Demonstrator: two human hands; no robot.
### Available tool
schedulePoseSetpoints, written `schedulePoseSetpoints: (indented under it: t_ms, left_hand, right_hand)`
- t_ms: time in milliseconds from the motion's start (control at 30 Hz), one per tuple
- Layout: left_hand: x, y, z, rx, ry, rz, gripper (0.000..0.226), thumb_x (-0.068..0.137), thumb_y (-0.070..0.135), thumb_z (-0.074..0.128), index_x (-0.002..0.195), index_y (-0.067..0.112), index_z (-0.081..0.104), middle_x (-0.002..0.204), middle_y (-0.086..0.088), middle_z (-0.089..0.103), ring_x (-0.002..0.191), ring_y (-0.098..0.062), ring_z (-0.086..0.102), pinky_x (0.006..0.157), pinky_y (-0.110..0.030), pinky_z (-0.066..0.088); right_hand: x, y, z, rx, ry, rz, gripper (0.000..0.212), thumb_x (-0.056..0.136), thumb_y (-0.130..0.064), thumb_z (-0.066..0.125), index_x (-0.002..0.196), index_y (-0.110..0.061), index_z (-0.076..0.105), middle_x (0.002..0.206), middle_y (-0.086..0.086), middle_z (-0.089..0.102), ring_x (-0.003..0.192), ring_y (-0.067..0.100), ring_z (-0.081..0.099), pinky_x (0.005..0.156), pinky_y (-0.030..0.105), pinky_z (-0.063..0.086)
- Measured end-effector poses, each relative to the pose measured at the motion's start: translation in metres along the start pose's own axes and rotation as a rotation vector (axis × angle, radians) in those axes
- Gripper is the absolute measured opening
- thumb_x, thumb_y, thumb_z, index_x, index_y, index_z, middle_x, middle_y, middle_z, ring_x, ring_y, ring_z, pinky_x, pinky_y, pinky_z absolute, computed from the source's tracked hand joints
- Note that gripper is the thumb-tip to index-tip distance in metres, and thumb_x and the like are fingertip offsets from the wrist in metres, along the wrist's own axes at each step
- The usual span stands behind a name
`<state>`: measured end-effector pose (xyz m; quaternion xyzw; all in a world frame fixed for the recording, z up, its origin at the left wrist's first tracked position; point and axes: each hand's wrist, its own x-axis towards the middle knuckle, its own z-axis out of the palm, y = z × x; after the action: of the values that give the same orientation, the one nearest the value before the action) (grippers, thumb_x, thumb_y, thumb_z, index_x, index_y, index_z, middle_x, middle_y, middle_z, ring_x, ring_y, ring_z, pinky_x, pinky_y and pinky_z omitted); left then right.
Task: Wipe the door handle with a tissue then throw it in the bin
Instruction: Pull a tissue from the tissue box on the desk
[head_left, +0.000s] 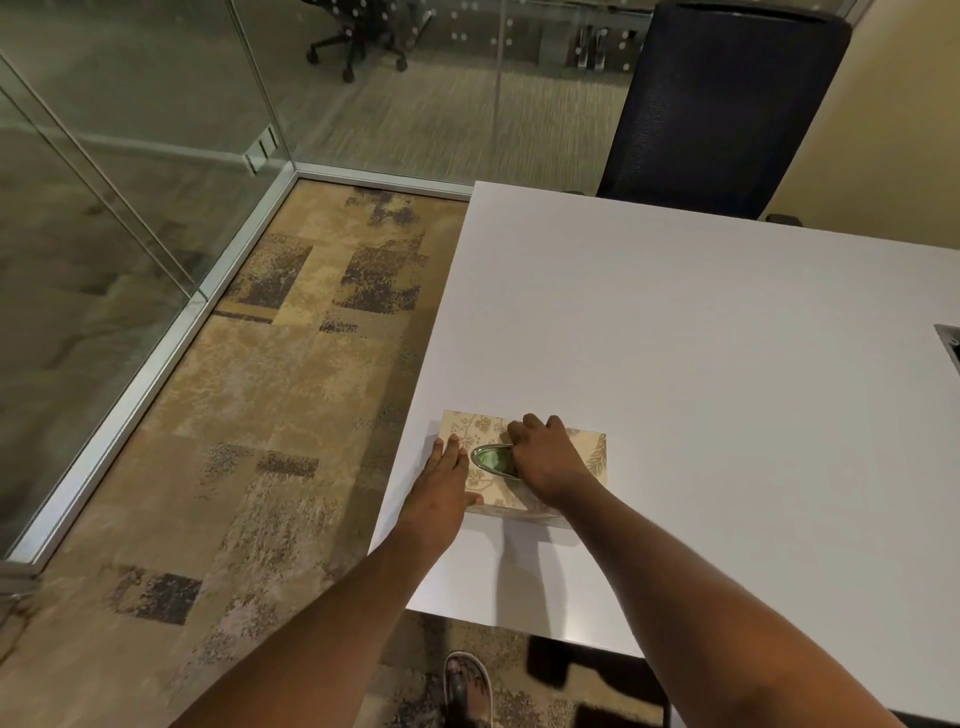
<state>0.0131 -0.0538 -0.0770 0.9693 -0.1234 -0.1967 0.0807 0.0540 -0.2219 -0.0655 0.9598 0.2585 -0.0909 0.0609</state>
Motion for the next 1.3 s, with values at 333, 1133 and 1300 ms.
schedulePoseSetpoints:
  t_ms: [333,1133,1300]
  left_hand:
    - [-0.002,-0.001,0.007,-0.115,0.017,-0.028,0.069,0.098,0.033,0.046,0.152,0.008,0.01,0.161,-0.009,-0.004,0.147,-0.024,-0.011,0.12,-0.032,0.006]
    - [-0.005,0.002,-0.005,-0.106,0.0,-0.034,0.071,0.097,0.034,0.049,0.151,0.006,0.014,0.161,-0.01,0.0,0.148,-0.025,-0.005,0.12,-0.033,0.007]
    - [-0.005,0.012,-0.023,-0.413,0.138,-0.06,0.072,0.09,0.031,0.064,0.149,0.012,0.026,0.159,-0.005,0.021,0.147,-0.02,0.014,0.118,-0.029,0.015]
  right_hand:
    - [0.012,0.011,-0.005,-0.171,-0.058,-0.348,0.014,0.088,-0.019,0.055,0.08,-0.019,0.067,0.087,-0.003,0.068,0.088,0.023,0.055,0.066,0.036,0.038]
    - [-0.004,0.033,-0.033,0.638,0.082,-0.07,0.008,0.087,0.0,0.053,0.081,0.0,0.058,0.085,0.007,0.043,0.07,0.026,0.05,0.065,0.034,0.044]
    - [-0.012,0.041,-0.056,0.788,0.18,0.041,0.009,0.089,-0.007,0.058,0.08,-0.009,0.061,0.082,0.003,0.049,0.07,0.015,0.052,0.065,0.023,0.044]
